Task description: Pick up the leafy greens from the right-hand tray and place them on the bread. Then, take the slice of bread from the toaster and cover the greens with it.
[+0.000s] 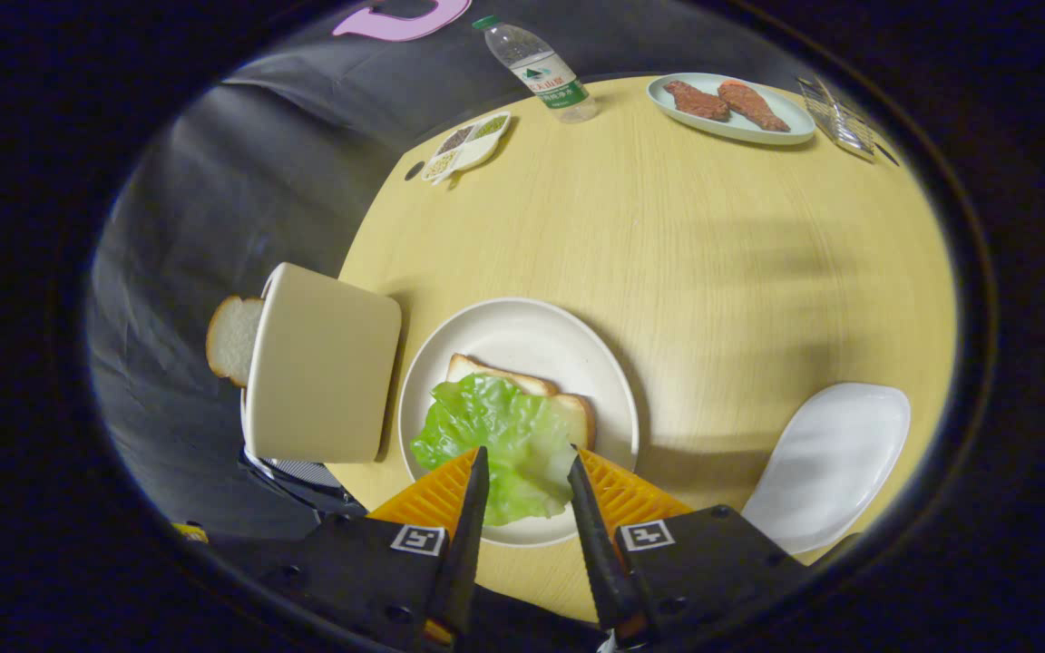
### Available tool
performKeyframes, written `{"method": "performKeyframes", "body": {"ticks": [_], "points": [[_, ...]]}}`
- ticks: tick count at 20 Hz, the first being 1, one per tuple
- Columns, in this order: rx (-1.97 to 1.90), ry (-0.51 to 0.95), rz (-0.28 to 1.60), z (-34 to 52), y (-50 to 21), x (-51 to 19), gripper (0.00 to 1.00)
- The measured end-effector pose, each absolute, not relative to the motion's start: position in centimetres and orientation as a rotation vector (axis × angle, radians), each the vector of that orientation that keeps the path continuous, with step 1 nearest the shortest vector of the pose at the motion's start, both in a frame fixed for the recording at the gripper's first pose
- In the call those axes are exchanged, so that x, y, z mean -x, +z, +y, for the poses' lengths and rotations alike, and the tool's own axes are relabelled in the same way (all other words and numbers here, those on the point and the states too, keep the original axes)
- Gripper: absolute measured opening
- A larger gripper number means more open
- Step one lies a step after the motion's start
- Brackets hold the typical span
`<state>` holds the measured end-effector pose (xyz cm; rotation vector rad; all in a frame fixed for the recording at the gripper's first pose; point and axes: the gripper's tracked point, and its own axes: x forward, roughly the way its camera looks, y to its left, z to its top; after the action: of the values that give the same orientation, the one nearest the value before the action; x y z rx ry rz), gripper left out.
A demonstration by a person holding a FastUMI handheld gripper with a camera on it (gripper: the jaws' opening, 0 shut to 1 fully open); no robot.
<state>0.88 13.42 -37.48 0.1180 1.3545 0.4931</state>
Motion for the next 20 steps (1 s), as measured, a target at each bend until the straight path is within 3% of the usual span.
{"method": "performKeyframes", "body": {"ticks": [5, 14, 20], "points": [[-0.173, 0.426, 1.344, 12.9, -36.1, -1.7, 0.96], [-0.331, 0.246, 1.389, 13.2, -31.4, -1.7, 0.99], [-0.549, 0.092, 1.420, 18.4, -26.0, -2.0, 1.00]]}}
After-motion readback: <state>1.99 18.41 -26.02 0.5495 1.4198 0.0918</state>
